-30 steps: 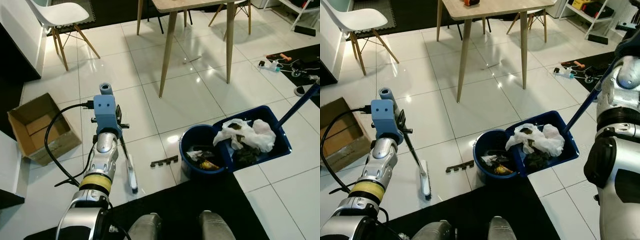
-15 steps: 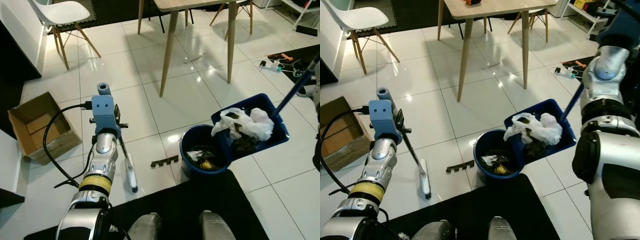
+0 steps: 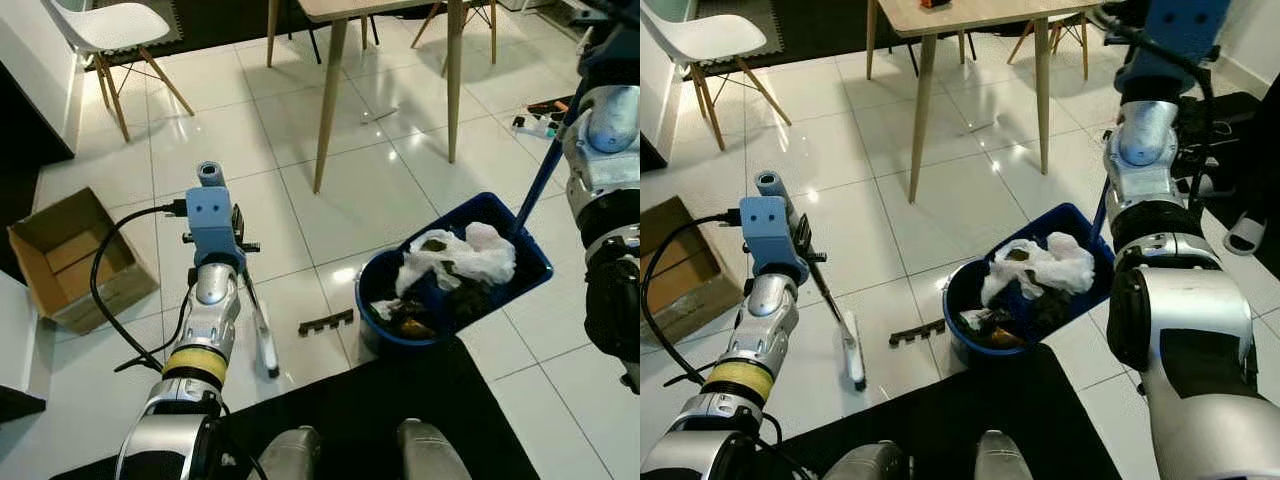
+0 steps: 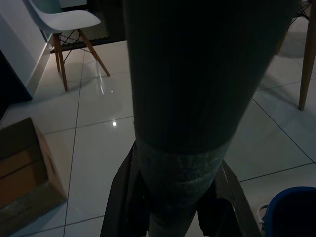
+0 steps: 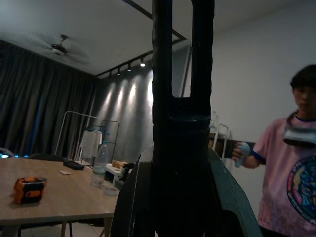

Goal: Sweep floor

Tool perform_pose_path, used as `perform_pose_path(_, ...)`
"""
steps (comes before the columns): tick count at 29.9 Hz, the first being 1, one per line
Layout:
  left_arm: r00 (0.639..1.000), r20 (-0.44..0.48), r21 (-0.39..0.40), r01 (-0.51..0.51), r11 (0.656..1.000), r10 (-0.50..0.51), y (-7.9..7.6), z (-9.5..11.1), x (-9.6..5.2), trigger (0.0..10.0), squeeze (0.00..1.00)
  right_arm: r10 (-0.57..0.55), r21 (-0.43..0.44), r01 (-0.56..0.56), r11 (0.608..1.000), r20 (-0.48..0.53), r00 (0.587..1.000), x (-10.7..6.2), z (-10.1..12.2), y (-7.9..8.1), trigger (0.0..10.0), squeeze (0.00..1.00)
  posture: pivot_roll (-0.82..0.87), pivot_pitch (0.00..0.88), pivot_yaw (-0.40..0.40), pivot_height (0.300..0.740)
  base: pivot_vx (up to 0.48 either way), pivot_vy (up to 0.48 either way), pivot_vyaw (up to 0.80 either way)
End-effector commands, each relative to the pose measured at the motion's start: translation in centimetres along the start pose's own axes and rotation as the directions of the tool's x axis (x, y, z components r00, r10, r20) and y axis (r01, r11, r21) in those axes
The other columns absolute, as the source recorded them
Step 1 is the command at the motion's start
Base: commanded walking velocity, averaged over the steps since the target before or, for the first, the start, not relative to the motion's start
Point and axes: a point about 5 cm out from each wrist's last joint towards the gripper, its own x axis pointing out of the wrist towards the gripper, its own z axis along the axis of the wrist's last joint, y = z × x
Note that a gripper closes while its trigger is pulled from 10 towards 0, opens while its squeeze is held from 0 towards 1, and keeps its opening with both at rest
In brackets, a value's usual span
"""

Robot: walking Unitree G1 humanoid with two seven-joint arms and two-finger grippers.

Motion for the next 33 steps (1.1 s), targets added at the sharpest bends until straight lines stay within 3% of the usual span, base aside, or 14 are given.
perform_pose_path(1,0.999,0.038,-0.004,0.004,1.000,-0.004,-0.3,0.7,0.2,10.0,0.00,0.031,0.005,-0.032,0.999,0.102,0.994,0.6,1.6,0.6,10.0,0.00,-0.05,0.036,0.012,0.740,0.000,0.000,0.00)
perform_pose_path(9,0.999,0.041,-0.006,0.006,1.000,-0.005,-0.4,0.6,0.1,10.0,0.00,0.088,-0.064,-0.080,0.995,0.143,0.986,0.5,1.9,1.1,10.0,0.00,-0.05,0.030,0.015,0.740,0.000,0.000,0.00)
perform_pose_path(16,0.999,0.044,-0.003,0.013,1.000,-0.013,-0.4,0.7,0.2,10.0,0.00,0.159,-0.193,-0.118,0.974,0.215,0.964,0.5,2.6,1.8,10.0,0.00,-0.05,0.024,0.021,0.740,0.000,0.000,0.00)
perform_pose_path(23,0.999,0.044,-0.001,0.021,1.000,-0.021,-0.5,0.7,0.2,10.0,0.00,0.162,-0.222,-0.111,0.969,0.224,0.961,0.4,2.6,1.8,10.0,0.00,-0.05,0.020,0.028,0.740,0.000,0.000,0.00)
perform_pose_path(28,0.999,0.045,0.001,0.024,1.000,-0.024,-0.5,0.8,0.3,10.0,0.00,0.125,-0.255,-0.069,0.964,0.210,0.970,0.4,2.2,1.0,10.0,0.00,-0.05,0.018,0.032,0.740,0.000,0.000,0.00)
perform_pose_path(29,0.999,0.048,0.001,0.023,1.000,-0.023,-0.5,0.8,0.4,10.0,0.00,0.033,-0.252,0.014,0.968,0.181,0.983,0.7,1.7,-0.8,10.0,0.00,-0.05,0.019,0.031,0.740,0.000,0.000,0.00)
perform_pose_path(30,0.999,0.048,0.001,0.023,1.000,-0.023,-0.5,0.8,0.4,10.0,0.00,0.033,-0.252,0.014,0.968,0.181,0.983,0.7,1.7,-0.8,10.0,0.00,-0.05,0.019,0.031,0.740,0.000,0.000,0.00)
perform_pose_path(33,0.999,0.050,0.000,0.019,1.000,-0.019,-0.4,0.9,0.4,10.0,0.00,-0.141,-0.213,0.166,0.963,0.124,0.982,1.1,1.1,-3.7,10.0,0.00,-0.05,0.021,0.030,0.740,0.000,0.000,0.00)
